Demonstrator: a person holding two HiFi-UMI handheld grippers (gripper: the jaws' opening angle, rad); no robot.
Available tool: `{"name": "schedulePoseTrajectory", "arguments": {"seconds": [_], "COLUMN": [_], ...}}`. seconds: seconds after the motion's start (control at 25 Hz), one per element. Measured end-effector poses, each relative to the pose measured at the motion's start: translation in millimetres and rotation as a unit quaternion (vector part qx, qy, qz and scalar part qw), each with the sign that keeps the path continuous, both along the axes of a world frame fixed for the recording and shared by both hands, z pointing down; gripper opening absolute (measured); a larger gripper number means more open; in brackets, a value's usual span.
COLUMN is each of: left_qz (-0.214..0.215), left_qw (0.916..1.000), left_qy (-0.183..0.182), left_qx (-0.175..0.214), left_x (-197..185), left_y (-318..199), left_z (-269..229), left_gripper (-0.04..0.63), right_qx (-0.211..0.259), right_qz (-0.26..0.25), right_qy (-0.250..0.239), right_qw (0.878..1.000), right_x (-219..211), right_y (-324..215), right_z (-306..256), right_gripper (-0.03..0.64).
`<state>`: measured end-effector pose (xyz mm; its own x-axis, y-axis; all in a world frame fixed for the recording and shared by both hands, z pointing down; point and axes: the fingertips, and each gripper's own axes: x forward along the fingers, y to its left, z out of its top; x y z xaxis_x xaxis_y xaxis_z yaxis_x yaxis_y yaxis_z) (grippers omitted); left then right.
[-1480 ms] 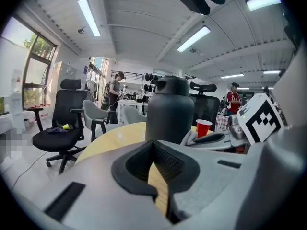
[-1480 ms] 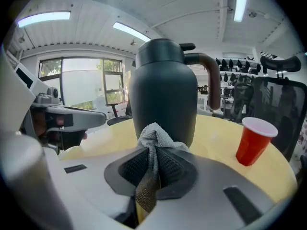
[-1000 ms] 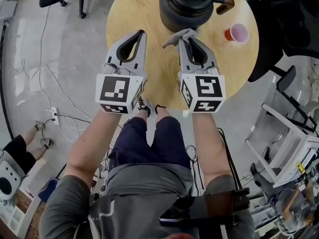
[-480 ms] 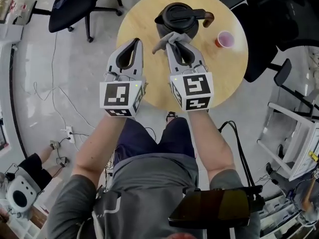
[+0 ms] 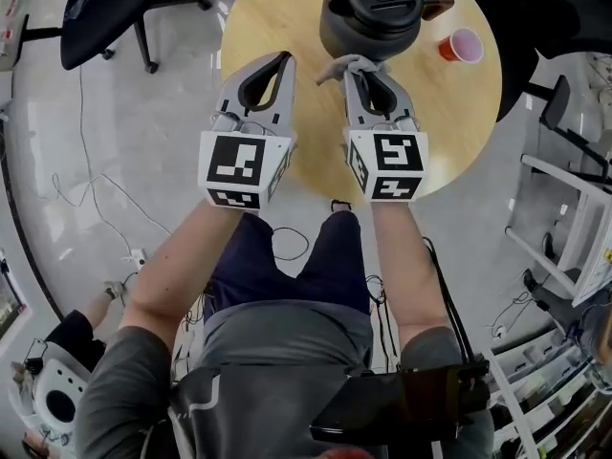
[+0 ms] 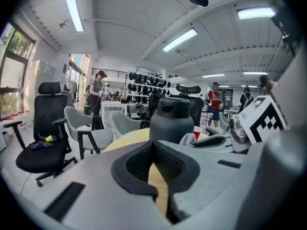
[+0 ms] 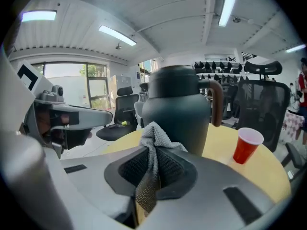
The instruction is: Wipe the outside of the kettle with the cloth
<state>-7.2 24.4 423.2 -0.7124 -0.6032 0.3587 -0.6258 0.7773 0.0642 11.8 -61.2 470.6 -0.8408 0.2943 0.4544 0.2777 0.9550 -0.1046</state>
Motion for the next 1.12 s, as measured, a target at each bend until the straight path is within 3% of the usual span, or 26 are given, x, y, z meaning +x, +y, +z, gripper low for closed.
{"name": "schedulePoseTrajectory", "arguments": {"seconds": [0.32,0.64,0.88,1.12], "left_qz": [0.02,0.037,0.047,0.111], "left_qw": [0.9996,0.9988,0.9987,0.9933], "left_qy": [0.02,0.031,0.008,-0.011], "left_qx": [-0.002,0.004,0.018,0.031], "left_x": [-5.1,2.3,-2.3,-6.8], "left_y": [8.0,11.3,26.3,33.4], "left_z": [36.8,49.6,18.0,-43.7], "left_gripper": [0.008,0.008,0.008,0.008], "right_qx": [0.012,0.028,0.027,0.03], "right_qz": [0.026,0.045,0.066,0.116], "right_qy": [0.034,0.044,0.011,-0.026], "right_qw": [0.999,0.998,0.997,0.993], "right_x": [-5.8,-4.6,0.6,-3.5], "right_y": [1.6,3.1,16.5,26.2], "right_z": [56.9,67.0,10.1,-65.2], "right_gripper": [0.057,0.057,0.057,0.057]}}
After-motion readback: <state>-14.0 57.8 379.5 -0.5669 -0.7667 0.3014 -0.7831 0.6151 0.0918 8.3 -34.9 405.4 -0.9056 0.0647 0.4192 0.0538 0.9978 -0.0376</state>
